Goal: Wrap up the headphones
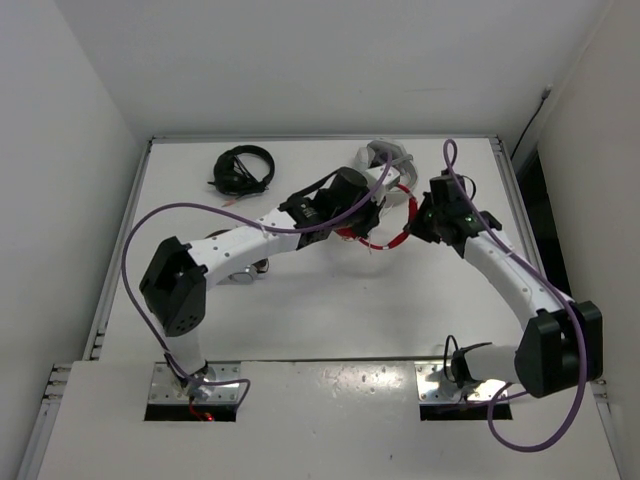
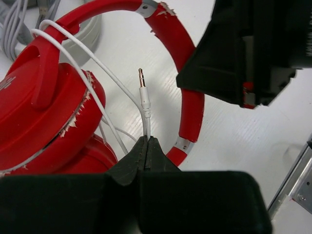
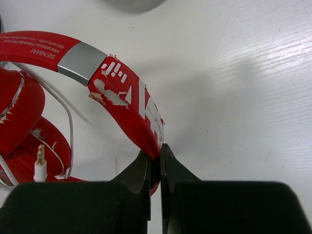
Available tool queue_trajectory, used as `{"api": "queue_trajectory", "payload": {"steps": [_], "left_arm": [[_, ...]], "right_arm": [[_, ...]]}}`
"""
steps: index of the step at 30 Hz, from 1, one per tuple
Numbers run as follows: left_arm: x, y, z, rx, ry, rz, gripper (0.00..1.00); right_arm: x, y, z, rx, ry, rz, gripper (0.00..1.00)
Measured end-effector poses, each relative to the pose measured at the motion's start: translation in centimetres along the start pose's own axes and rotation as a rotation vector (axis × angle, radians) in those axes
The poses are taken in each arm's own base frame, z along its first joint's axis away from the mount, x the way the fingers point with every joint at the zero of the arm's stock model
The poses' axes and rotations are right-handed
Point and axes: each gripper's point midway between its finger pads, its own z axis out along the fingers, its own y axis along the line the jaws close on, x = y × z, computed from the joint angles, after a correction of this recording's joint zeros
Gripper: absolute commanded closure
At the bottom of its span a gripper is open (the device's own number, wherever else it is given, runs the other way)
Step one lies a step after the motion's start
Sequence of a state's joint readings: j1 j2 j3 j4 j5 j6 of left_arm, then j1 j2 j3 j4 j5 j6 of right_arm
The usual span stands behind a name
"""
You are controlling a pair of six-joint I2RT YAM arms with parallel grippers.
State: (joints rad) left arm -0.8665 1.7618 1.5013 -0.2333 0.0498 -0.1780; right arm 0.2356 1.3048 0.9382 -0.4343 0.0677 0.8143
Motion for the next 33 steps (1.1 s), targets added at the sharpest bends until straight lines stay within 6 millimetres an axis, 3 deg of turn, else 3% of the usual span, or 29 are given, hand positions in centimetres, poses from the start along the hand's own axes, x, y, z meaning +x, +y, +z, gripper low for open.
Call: {"api": "queue_trajectory", "payload": {"steps": [4,10,15,25,30,33], "left_arm": [[1.0,0.8,0.7,-0.047,0.030,-0.020,1.00],[1.9,2.2,1.1,-0.124,0.047,-0.050,1.00],[4.2,2.5,1.5,-0.142,0.097,-0.071,1.00],[11.8,3.2,3.9,-0.153,0.233,-0.086,1.00],[13.4,3.5,5.5,-0.164,0.246,-0.091,1.00],[14.5,3.9,6.3,-0.180,0.256,-0.094,1.00]], "right_arm": [[1.3,-0.2,0.3,0.000,0.024,-0.014,1.00],[4.9,0.4,0.6,-0.009,0.096,-0.077,1.00],[6.6,0.4,1.3,-0.001,0.148,-0.101,1.00],[10.0,-1.6,3.2,0.079,0.282,-0.116,1.00],[10.6,-2.0,3.6,0.092,0.307,-0.110,0.90],[10.8,-2.1,3.6,0.095,0.312,-0.094,0.73]]}}
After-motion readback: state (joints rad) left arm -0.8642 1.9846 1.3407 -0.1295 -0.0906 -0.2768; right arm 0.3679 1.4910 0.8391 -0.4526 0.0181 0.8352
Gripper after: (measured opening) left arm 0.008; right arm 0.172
